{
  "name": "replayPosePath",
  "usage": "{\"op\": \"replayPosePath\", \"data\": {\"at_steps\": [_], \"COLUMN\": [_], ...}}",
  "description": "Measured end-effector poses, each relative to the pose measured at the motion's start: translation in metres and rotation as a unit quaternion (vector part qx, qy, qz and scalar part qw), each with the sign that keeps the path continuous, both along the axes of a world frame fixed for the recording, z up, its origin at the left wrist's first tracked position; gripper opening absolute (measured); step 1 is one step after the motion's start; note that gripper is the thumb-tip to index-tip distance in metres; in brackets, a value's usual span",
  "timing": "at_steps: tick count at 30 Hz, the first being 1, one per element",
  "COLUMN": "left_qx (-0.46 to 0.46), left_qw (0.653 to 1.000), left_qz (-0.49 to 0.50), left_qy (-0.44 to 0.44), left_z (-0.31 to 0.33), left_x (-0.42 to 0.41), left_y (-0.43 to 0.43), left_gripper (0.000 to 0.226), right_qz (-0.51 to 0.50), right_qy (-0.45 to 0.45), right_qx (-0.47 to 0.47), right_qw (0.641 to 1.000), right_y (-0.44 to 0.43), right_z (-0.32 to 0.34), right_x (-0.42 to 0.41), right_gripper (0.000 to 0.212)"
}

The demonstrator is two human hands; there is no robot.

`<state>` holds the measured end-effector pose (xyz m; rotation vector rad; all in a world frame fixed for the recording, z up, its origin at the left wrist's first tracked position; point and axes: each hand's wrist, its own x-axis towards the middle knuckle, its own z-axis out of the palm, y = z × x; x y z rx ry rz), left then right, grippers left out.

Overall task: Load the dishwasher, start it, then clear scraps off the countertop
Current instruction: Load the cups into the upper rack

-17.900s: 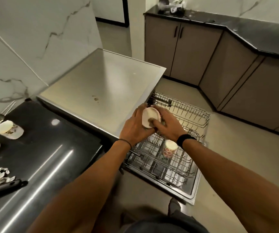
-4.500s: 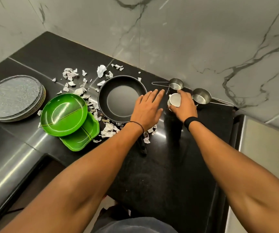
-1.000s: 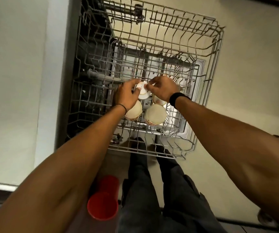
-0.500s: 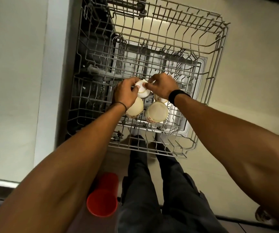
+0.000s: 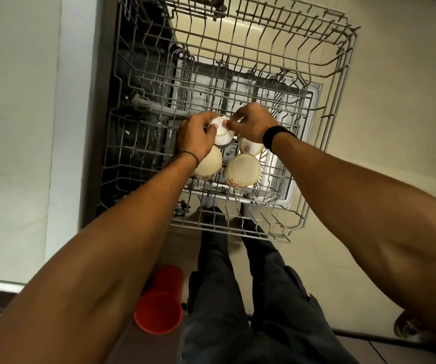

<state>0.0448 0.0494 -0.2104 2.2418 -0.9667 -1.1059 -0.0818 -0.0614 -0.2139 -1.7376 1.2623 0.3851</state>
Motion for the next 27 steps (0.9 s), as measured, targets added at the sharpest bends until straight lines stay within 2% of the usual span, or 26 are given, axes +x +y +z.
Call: {"op": "replayPosePath", "data": {"at_steps": [10,21,23,27], "left_qx": [-0.041,0.002,0.011,0.028], "left_qw": [0.999,0.999,0.999,0.999], "left_qz": [0.026,0.003,-0.005,-0.016], "left_qy": [0.025,0.049,0.038,-0.016], "left_z": [0.001,-0.022,-0.036,-0.028], "left_x": [-0.001,-0.004,-0.004,-0.009], "left_y": [0.005,0.002,0.003,-0.001], "left_gripper": [0.028,0.029,0.036,0.032], "right_qz": [-0.051,-0.052,-0.038,-0.025], "right_qy": [-0.02,0.011,0.028,0.048], "right_qx": [-0.02,-0.007,-0.012,-0.004], "right_qw": [0.998,0.999,0.999,0.999], "right_y": [0.004,0.008,0.006,0.004], "right_z": [0.002,-0.012,-0.013,-0.016], "right_x": [-0.002,-0.004,0.0,0.003], "right_gripper": [0.034,0.034,0.033,0.034]}}
